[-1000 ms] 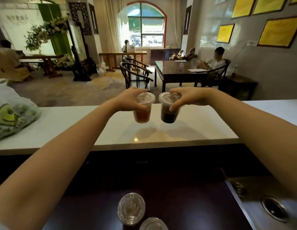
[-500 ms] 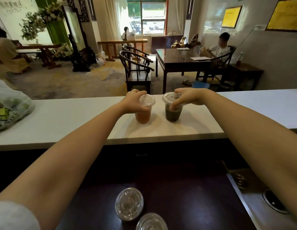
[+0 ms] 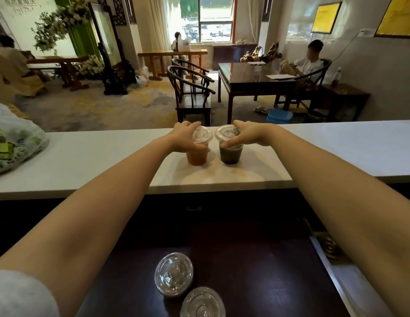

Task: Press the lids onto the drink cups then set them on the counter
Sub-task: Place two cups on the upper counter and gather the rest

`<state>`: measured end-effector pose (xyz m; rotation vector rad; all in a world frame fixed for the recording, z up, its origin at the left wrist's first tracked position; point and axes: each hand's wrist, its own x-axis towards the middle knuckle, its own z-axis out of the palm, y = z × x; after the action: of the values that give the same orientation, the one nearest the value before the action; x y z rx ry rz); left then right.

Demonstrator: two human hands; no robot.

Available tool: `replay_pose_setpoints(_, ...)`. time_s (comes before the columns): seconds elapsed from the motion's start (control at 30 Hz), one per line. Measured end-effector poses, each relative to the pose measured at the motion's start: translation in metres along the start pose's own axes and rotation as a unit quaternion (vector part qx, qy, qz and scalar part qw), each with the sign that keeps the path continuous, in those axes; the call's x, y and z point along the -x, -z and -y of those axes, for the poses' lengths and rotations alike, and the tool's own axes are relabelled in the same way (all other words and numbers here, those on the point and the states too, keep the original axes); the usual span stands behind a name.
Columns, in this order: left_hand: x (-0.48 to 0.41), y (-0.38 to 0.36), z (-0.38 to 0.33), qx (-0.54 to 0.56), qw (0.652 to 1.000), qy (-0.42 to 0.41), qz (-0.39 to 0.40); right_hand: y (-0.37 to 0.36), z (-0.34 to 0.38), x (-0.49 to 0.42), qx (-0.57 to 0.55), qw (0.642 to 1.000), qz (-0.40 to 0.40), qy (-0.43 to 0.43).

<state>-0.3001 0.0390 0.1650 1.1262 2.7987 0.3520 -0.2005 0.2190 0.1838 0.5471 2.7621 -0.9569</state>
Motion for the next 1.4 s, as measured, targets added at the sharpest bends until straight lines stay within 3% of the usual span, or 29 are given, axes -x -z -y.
replay_pose_setpoints(0.13, 0.005, 0.011, -0.005, -0.037, 0.997, 0.025, 0.063, 0.006, 0.003, 0.008, 0.04, 0.999, 0.008, -0.007)
replay_pose_setpoints(0.43, 0.063, 0.059, -0.028, -0.009, 0.996, 0.033, 0.076, 0.033, 0.032, 0.059, 0.127, 0.991, 0.022, 0.043)
replay_pose_setpoints(0.73, 0.14, 0.067, -0.045, 0.117, 0.951, 0.16, 0.238, 0.012, 0.05, 0.111, 0.11, 0.96, 0.258, -0.019)
replay_pose_setpoints(0.83, 0.165, 0.052, -0.042, 0.126, 0.945, 0.175, 0.247, -0.014, 0.049, 0.12, 0.131, 0.944, 0.302, -0.02)
replay_pose_setpoints(1.13, 0.218, -0.046, -0.008, 0.107, 0.944, 0.184, 0.253, -0.135, 0.016, 0.141, 0.179, 0.94, 0.29, 0.031)
replay_pose_setpoints(1.27, 0.226, -0.109, 0.017, 0.013, 0.955, 0.153, 0.253, -0.195, -0.012, 0.15, 0.185, 0.944, 0.268, 0.053)
replay_pose_setpoints(1.4, 0.233, -0.153, 0.035, -0.004, 0.962, 0.105, 0.252, -0.239, -0.036, 0.162, 0.21, 0.941, 0.249, 0.086)
